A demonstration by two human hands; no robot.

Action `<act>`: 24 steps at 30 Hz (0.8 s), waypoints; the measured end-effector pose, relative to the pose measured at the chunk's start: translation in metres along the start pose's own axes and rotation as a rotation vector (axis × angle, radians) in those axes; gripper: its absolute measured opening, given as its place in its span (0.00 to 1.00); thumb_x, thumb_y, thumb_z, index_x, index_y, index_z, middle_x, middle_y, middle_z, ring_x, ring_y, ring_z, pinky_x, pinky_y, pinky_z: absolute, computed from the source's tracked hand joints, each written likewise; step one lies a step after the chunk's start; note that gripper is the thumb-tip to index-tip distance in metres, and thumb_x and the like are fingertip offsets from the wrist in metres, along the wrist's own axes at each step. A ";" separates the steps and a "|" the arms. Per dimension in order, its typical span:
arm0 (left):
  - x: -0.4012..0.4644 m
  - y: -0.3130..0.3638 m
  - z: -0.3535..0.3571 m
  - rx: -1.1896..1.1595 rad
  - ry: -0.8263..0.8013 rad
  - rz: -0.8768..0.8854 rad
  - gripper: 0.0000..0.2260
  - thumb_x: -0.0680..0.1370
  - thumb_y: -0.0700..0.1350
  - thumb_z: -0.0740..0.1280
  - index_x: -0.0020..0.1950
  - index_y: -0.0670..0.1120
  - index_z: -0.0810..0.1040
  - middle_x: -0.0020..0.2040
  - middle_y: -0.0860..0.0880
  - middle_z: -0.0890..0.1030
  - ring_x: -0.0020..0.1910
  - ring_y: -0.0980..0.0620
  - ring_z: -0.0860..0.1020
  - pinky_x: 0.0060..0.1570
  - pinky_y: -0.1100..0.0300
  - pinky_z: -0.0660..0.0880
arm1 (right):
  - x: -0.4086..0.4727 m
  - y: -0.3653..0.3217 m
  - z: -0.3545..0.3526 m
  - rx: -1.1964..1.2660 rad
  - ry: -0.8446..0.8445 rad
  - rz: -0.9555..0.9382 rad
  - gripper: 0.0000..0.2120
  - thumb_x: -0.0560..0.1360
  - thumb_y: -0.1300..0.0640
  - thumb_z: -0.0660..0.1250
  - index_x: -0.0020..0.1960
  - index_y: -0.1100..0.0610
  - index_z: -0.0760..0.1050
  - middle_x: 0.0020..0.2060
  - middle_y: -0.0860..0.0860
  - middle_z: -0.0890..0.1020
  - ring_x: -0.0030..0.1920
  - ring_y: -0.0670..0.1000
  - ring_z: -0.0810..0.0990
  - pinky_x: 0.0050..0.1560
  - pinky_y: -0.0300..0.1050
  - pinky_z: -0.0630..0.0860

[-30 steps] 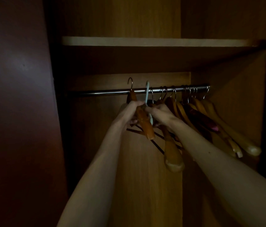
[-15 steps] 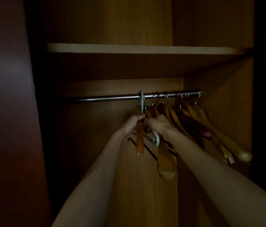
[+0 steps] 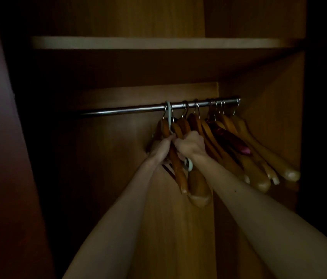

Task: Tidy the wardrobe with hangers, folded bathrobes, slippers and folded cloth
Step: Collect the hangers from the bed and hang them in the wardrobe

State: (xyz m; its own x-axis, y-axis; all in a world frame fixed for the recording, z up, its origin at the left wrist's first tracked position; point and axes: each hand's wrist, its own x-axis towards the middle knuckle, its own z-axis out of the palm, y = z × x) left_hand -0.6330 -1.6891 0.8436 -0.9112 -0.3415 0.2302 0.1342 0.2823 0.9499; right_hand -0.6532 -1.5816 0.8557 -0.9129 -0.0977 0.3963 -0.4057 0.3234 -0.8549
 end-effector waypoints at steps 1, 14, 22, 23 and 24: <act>-0.004 -0.004 0.001 0.010 0.018 0.005 0.19 0.80 0.62 0.61 0.58 0.50 0.82 0.50 0.46 0.85 0.50 0.48 0.83 0.47 0.55 0.80 | -0.004 0.002 -0.001 -0.023 -0.003 -0.012 0.14 0.76 0.45 0.68 0.42 0.56 0.80 0.39 0.53 0.83 0.40 0.52 0.83 0.34 0.41 0.76; -0.133 -0.153 0.045 0.294 0.358 0.166 0.08 0.82 0.46 0.59 0.47 0.48 0.77 0.39 0.54 0.78 0.41 0.53 0.77 0.43 0.57 0.71 | -0.169 0.128 -0.032 -0.046 0.208 -0.466 0.12 0.77 0.52 0.66 0.60 0.51 0.75 0.41 0.44 0.76 0.37 0.42 0.75 0.38 0.34 0.71; -0.219 -0.314 0.141 0.490 -0.423 -0.275 0.11 0.81 0.38 0.63 0.43 0.50 0.80 0.39 0.51 0.82 0.33 0.58 0.78 0.32 0.64 0.74 | -0.281 0.348 -0.031 -0.299 -0.523 0.221 0.10 0.79 0.50 0.66 0.55 0.53 0.80 0.45 0.46 0.81 0.45 0.46 0.79 0.42 0.41 0.73; -0.230 -0.330 0.155 0.496 -0.496 -0.312 0.10 0.81 0.39 0.64 0.44 0.48 0.81 0.40 0.49 0.82 0.33 0.56 0.78 0.33 0.61 0.75 | -0.295 0.372 -0.031 -0.305 -0.591 0.308 0.12 0.77 0.50 0.66 0.54 0.55 0.81 0.46 0.49 0.83 0.46 0.48 0.79 0.43 0.41 0.71; -0.240 -0.346 0.169 0.492 -0.574 -0.346 0.09 0.81 0.39 0.64 0.45 0.47 0.81 0.40 0.48 0.82 0.32 0.55 0.78 0.34 0.58 0.76 | -0.308 0.394 -0.033 -0.293 -0.616 0.393 0.13 0.76 0.50 0.66 0.54 0.57 0.82 0.49 0.53 0.84 0.48 0.50 0.80 0.45 0.41 0.72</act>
State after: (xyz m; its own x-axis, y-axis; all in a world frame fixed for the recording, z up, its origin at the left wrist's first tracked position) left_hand -0.5263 -1.5528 0.4235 -0.9446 -0.0081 -0.3281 -0.2542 0.6504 0.7158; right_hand -0.5304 -1.3935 0.4080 -0.8822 -0.4007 -0.2471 -0.0977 0.6693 -0.7365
